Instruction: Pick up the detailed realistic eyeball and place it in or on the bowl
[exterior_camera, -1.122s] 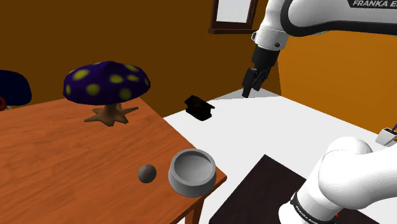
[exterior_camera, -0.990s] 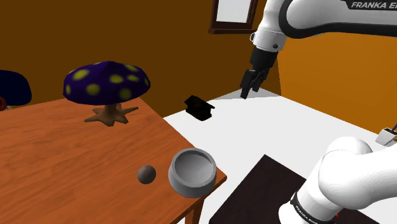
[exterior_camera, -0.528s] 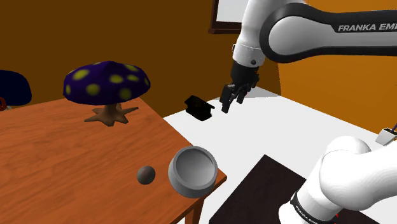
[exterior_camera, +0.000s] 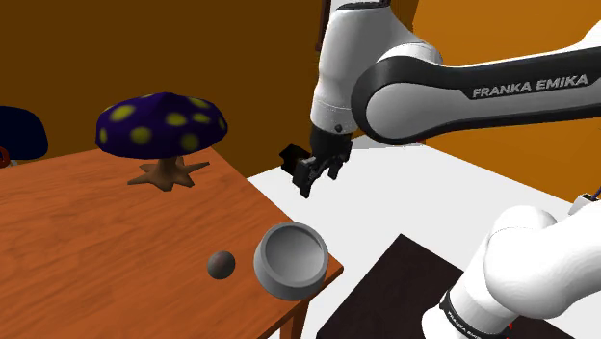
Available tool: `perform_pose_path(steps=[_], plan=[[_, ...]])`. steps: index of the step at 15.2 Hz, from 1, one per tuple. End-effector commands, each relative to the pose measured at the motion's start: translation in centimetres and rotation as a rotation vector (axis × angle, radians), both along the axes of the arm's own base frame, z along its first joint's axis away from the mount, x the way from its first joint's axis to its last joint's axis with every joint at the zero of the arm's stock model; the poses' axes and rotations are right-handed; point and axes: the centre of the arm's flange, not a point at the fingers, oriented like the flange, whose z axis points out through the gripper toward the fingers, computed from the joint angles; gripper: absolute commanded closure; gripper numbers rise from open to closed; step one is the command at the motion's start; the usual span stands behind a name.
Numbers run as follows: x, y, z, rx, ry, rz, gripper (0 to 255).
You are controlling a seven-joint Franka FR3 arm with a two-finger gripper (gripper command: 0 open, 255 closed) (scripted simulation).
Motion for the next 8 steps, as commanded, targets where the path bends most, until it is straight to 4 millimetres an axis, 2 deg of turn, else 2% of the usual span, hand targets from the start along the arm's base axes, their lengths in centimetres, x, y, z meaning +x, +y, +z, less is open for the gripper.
perform_pose_path(steps=[1, 8], plan=[[0.5, 3.1, -1.4, -0.010, -0.009, -0.007, 0], [2.5, 11.6, -5.9, -0.051, -0.035, -0.030, 0]])
